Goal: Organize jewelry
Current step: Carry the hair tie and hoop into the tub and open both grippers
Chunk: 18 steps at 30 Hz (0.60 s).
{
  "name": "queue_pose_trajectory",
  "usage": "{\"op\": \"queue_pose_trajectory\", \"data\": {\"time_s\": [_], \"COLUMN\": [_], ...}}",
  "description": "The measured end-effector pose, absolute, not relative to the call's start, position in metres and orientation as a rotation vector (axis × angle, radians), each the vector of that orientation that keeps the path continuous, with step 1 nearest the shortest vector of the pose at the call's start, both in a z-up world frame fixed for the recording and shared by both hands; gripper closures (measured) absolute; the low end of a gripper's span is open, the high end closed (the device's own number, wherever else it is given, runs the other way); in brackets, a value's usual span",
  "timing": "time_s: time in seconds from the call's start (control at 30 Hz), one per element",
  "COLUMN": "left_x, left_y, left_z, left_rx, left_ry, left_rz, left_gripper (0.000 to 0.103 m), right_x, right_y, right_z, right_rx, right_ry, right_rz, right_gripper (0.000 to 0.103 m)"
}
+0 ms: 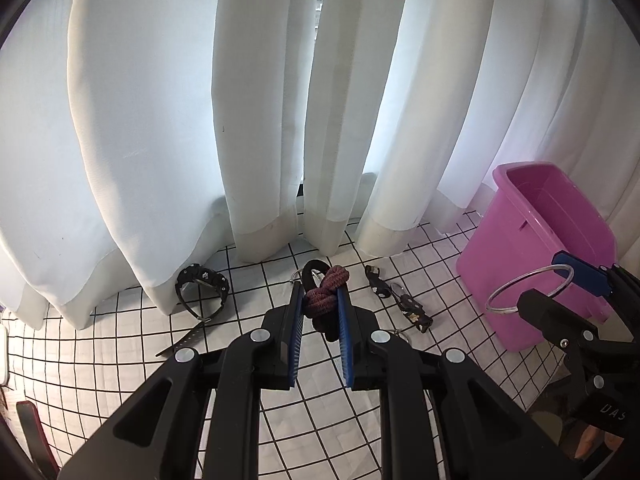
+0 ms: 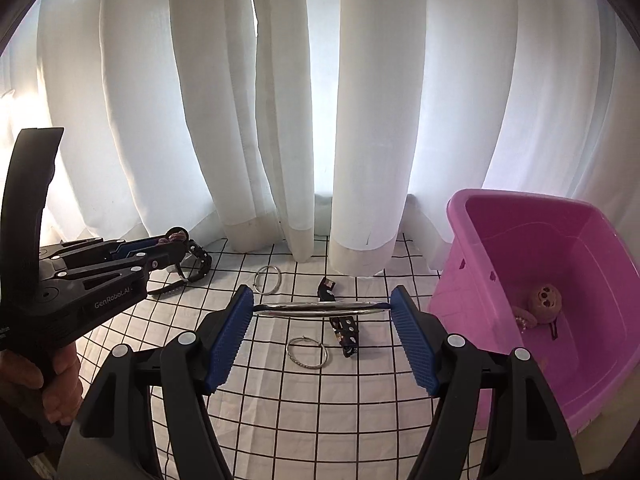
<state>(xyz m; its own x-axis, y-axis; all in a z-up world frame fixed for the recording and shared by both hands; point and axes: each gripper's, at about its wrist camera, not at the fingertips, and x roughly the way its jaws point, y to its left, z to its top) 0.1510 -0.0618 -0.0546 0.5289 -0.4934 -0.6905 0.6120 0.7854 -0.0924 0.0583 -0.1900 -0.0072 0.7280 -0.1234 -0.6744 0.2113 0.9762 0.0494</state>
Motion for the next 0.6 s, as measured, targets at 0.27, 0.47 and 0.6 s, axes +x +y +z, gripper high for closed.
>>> {"op": "queue_pose_trajectory", "data": {"time_s": [0.27,0.47,0.6], "left_x": [0.127,0.101,0.082], "left_y": [-0.088,-0.131,-0.173], "left_z": [-0.012,0.008,0.017], "left_rx": [0.150,0.138,0.141], "left_ry": [0.711,0.667,0.649], "left_rz": [-0.742,-0.785,-0.790], "left_gripper": [0.087,0.087,0.087], "right_x": [0.033,0.011,-0.005], "right_y": [-0.221,-0.268,-0.312], "right_z": [0.044,0.055,0.056], "right_rx": [0.108,0.100,0.100], "right_ry": [0.649,0.624,0.625], "right_rz": [-0.241,-0.275,-0.269], "right_gripper": [0.035,0.035,0.035]}}
